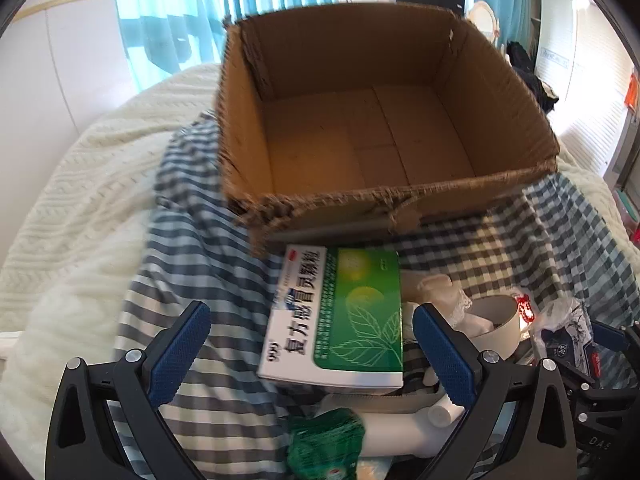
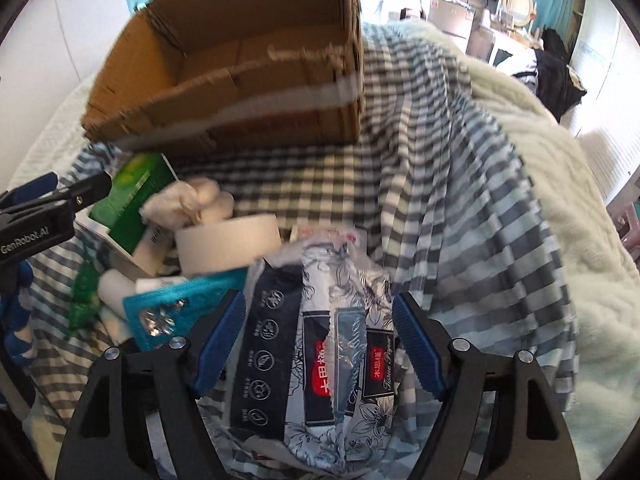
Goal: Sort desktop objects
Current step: 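Grasp the green-and-white medicine box with the left gripper while the right gripper grasps the tissue pack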
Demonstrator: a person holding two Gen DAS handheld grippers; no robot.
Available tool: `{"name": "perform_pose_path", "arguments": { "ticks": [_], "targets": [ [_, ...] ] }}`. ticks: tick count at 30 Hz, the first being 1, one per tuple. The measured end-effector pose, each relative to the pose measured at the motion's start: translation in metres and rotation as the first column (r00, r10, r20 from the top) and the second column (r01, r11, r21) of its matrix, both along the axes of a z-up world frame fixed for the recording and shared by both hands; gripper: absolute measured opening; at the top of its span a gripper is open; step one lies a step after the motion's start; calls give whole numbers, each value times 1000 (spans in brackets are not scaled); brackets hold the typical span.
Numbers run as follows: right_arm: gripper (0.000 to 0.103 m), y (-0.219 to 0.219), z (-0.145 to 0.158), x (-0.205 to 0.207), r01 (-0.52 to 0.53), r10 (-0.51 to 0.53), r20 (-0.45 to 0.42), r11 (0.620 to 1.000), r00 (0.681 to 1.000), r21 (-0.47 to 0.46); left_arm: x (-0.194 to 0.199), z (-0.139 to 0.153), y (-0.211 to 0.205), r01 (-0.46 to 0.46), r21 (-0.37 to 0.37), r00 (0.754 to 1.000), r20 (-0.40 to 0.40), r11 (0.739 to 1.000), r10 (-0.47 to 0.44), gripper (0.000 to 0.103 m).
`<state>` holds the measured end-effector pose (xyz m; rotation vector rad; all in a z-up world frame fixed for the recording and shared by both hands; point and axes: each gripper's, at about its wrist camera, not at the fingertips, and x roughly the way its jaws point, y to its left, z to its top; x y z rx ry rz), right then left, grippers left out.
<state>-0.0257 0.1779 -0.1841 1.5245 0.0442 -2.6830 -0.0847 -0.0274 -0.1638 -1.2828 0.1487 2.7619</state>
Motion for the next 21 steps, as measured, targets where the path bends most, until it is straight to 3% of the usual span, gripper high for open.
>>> {"name": "perform_pose_path", "arguments": {
  "ticks": [8, 12, 13, 14, 21],
  "targets": [
    [76, 7, -11, -2, -6, 7, 25, 999, 1000, -34, -14, -30, 6, -1, -36, 997, 72, 999, 3, 103],
    [60, 10, -12, -5, -5, 6, 18, 998, 1000, -63, -16, -36, 4, 7, -5, 996, 92, 1000, -6, 94],
    [57, 10, -11, -6, -2, 3, 14, 998, 1000, -67, -16, -37, 4, 13, 6, 995, 96, 1000, -14, 83],
    [51, 11, -11, -6, 1, -1, 10, 998, 1000, -67, -16, -38, 4, 15, 10, 995, 99, 1000, -16, 81],
    [31, 18, -3, -5, 19, -20, -19, 997, 1000, -72, -5, -26, -1, 0, -1, 998, 62, 1000, 0, 79]
  ]
}}
